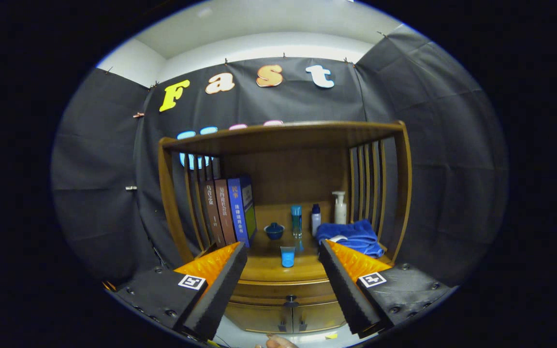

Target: Pull open the drawer, take out the items inside it, and place them on the countertop above the cabinet.

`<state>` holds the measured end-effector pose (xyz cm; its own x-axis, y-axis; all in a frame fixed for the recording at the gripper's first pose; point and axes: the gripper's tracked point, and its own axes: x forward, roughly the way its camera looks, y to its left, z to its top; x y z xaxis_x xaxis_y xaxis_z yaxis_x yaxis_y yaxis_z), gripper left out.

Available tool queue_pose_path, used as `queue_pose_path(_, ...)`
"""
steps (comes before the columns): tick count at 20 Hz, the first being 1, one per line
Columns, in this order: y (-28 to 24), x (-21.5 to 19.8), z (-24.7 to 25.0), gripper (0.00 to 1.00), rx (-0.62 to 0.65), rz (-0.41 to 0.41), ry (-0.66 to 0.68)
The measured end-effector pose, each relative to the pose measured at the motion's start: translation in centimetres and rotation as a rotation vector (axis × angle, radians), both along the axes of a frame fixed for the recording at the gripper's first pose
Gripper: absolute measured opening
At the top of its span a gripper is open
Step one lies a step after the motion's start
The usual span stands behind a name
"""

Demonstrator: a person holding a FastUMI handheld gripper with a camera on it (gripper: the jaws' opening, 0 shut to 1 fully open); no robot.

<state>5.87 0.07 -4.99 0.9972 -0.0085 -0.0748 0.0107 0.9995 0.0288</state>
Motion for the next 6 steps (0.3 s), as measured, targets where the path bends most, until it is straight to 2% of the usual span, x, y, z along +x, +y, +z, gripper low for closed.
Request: queue_pose_path(6, 0.1, -2.4, 3.4, 0.99, 0.004, 0.014, -0.044)
